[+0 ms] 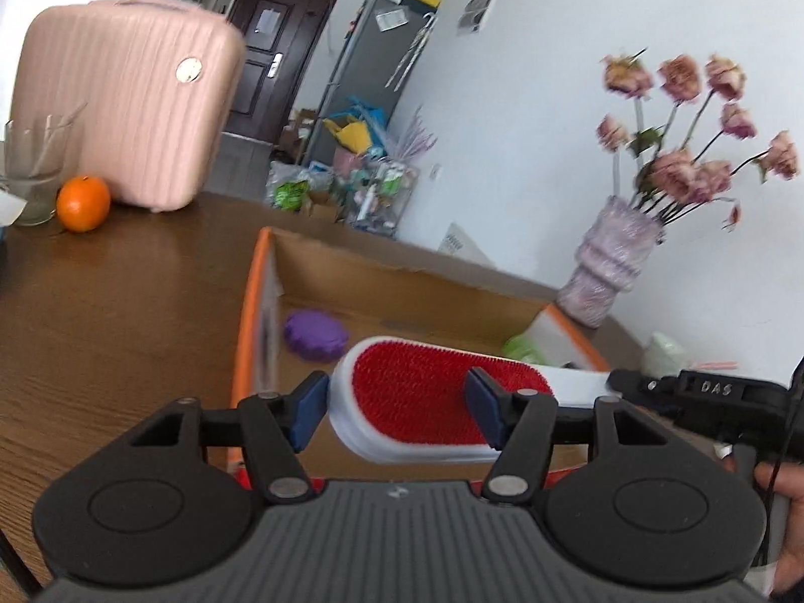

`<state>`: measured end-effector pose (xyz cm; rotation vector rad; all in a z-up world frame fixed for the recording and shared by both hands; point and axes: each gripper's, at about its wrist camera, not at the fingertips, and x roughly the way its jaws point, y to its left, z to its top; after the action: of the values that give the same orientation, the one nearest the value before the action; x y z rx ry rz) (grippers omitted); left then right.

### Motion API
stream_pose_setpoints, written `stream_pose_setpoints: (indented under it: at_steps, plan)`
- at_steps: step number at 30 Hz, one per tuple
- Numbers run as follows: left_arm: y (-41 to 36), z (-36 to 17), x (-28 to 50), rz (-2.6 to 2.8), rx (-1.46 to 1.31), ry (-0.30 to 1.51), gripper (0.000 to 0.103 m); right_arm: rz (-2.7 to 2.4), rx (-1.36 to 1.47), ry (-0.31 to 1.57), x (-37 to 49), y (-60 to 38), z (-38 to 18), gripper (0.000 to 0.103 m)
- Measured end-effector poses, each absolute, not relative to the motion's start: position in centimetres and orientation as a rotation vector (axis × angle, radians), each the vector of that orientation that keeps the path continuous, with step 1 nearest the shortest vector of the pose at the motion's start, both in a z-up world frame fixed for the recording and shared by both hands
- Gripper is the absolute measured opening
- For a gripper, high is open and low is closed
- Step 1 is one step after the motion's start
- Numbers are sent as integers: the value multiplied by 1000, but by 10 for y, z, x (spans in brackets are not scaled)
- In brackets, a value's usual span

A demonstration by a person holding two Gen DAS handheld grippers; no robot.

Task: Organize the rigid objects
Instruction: 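Lift the lint brush into the cardboard box and open the left tool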

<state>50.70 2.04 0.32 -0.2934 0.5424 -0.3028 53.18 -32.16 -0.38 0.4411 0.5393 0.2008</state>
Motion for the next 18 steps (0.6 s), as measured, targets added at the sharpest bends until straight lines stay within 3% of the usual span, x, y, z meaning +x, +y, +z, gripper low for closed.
stream_pose_setpoints:
  at_steps: [3, 6, 11, 18]
  plan:
    - [23, -7, 505, -278, -234, 529, 60, 220, 393, 553, 542, -309, -15, 17]
    - [19, -6, 499, -292, -186, 497, 69, 234, 331, 545, 547, -298, -22, 16]
    - [12, -4, 494, -258, -120, 467, 72, 269, 259, 541, 544, -278, -27, 17]
    - [17, 12, 457, -156, -79, 417, 78, 251, 229, 492, 514, -289, -2, 17]
